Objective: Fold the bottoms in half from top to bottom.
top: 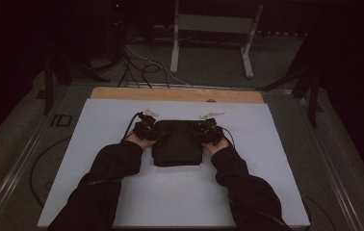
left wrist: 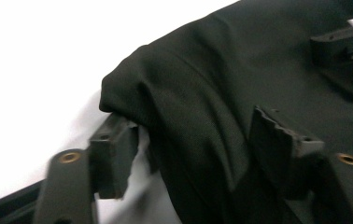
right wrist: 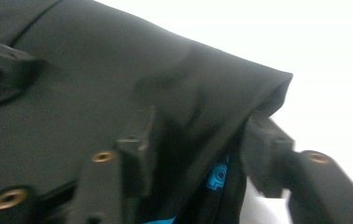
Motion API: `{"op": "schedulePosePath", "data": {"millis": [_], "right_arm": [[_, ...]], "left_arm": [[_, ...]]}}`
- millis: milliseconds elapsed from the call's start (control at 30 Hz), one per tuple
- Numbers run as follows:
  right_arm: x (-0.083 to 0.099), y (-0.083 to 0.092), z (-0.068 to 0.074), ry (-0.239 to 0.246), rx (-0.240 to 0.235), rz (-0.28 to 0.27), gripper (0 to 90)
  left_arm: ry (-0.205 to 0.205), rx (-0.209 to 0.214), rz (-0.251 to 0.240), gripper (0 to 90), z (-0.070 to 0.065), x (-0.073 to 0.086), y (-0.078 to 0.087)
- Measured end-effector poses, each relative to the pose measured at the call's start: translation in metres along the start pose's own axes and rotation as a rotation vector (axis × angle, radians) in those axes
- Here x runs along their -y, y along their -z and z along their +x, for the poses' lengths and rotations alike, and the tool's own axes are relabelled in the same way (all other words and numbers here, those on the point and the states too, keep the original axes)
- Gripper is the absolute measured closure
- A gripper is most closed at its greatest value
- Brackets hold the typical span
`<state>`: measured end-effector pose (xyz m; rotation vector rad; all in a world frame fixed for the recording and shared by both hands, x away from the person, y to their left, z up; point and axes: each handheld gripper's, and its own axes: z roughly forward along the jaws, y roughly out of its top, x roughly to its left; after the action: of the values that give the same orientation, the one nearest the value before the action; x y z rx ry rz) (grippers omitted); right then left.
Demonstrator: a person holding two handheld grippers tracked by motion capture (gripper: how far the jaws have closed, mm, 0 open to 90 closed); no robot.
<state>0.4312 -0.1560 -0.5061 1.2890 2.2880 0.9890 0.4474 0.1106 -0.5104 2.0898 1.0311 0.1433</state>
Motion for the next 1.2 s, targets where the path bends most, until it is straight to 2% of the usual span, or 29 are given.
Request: {"op": "schedulePosePath", "data": {"millis": [67, 133, 200, 267, 300, 400, 433, 533, 567, 633, 700, 767, 1000, 1067, 1200], "right_arm": [[0.000, 0.002, -0.003, -0.010, -0.012, -0.007, 35.2], [0.000, 0.005, -0.004, -0.015, -0.033, -0.024, 27.5], [-0.001, 0.006, -0.003, -0.001, -0.032, -0.024, 17.4], [-0.001, 0.007, -0.003, 0.001, -0.032, -0.032, 14.5], [-0.001, 0.007, -0.003, 0.001, -0.032, -0.032, 14.5], [-0.002, 0.011, -0.003, 0.015, -0.041, -0.052, 10.4], [-0.002, 0.012, -0.002, 0.020, -0.041, -0.059, 9.3], [-0.004, 0.015, -0.001, 0.024, -0.061, -0.080, 9.3], [-0.004, 0.016, -0.001, 0.024, -0.069, -0.089, 9.3], [-0.005, 0.016, 0.000, 0.030, -0.080, -0.099, 9.2], [-0.006, 0.017, 0.000, 0.038, -0.084, -0.104, 9.2], [-0.006, 0.017, 0.000, 0.035, -0.090, -0.110, 9.2], [-0.009, 0.022, 0.000, 0.051, -0.096, -0.117, 8.8], [-0.010, 0.023, 0.001, 0.057, -0.097, -0.116, 8.7], [-0.011, 0.024, 0.000, 0.073, -0.112, -0.114, 8.7]], "left_arm": [[0.011, 0.001, -0.003, 19.4, -0.001, -0.001, 0.000], [0.015, 0.006, -0.021, 15.9, -0.002, -0.001, 0.001], [-0.001, 0.003, -0.015, 11.9, -0.005, -0.003, 0.002], [-0.023, -0.003, -0.001, 2.1, -0.007, -0.004, 0.003], [-0.023, -0.003, -0.001, 0.4, -0.007, -0.004, 0.003], [-0.043, -0.038, -0.023, 0.2, -0.007, -0.006, 0.010], [-0.045, -0.034, -0.026, 0.2, -0.007, -0.007, 0.012], [-0.054, -0.024, -0.026, 0.2, -0.007, -0.006, 0.015], [-0.073, -0.031, -0.027, 0.1, -0.008, -0.005, 0.017], [-0.083, -0.024, -0.023, 0.2, -0.010, -0.005, 0.019], [-0.097, -0.036, -0.026, 0.2, -0.011, -0.004, 0.021], [-0.100, -0.020, -0.018, 0.2, -0.011, -0.004, 0.023], [-0.130, -0.007, 0.007, 0.1, -0.015, -0.003, 0.029], [-0.150, -0.019, 0.017, 0.2, -0.017, -0.003, 0.032], [-0.158, -0.020, 0.007, 0.2, -0.018, -0.002, 0.038]]}}
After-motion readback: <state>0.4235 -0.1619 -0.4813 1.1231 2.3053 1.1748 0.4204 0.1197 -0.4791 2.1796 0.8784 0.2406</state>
